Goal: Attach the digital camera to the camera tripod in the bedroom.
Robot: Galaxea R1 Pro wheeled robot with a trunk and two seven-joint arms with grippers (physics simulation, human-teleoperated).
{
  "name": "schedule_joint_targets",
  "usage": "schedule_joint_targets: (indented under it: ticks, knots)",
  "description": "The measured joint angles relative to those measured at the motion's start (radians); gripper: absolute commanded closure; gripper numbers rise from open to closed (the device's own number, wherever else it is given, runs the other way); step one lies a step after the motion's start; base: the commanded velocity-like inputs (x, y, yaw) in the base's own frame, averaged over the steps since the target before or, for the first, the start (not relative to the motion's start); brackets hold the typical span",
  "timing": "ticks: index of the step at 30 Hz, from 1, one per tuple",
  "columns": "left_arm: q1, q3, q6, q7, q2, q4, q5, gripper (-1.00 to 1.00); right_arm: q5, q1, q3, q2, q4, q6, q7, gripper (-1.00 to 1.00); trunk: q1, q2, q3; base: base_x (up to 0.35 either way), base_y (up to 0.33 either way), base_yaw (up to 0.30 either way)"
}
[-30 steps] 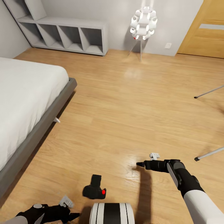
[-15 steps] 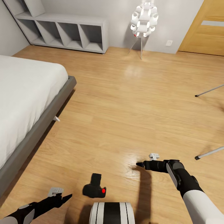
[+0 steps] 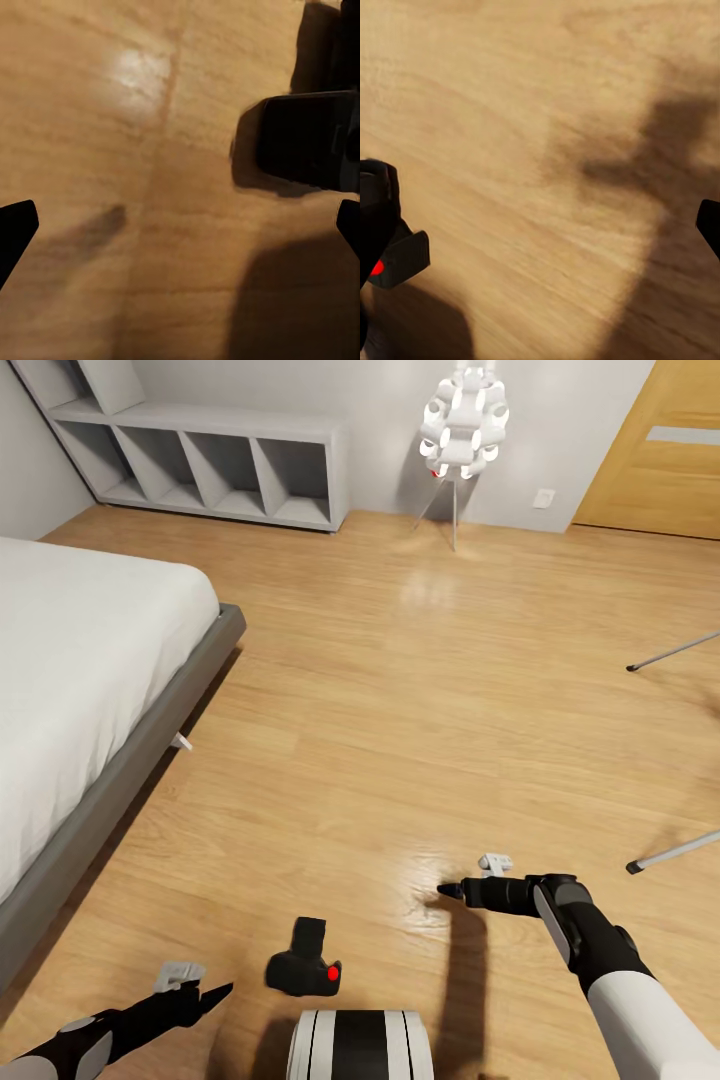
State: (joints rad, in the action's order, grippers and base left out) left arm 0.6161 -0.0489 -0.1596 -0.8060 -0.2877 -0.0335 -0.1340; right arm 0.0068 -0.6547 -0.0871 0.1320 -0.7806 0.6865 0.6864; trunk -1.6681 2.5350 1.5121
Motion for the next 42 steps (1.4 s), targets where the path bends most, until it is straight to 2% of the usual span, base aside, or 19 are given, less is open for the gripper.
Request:
schedule_joint_targets:
  ticks: [13,21,34,42]
  knots:
    - [0.0,-0.002,0.003,0.0,0.0,-0.004,-0.004,-1.0,0.007,0.0,0.0,-0.001,0.028,-0.001,0.0,-1.0,0.0,0.0,0.0,0.0,0.0,0.0]
    - [0.0,-0.003,0.003,-0.001,0.0,-0.005,-0.006,-1.0,0.004,0.0,0.0,0.001,0.028,-0.028,0.0,-1.0,-0.004,0.002,0.031,0.0,0.0,0.0]
    - [0.0,-0.003,0.002,-0.002,-0.004,-0.005,-0.006,-1.0,0.003,0.0,-0.002,0.003,0.028,-0.032,0.0,-1.0,-0.004,0.002,0.031,0.0,0.0,0.0]
    - [0.0,-0.003,0.002,-0.002,-0.004,-0.005,-0.005,-1.0,0.003,0.0,-0.003,0.004,0.028,-0.032,0.0,-1.0,-0.007,0.004,0.062,0.0,0.0,0.0]
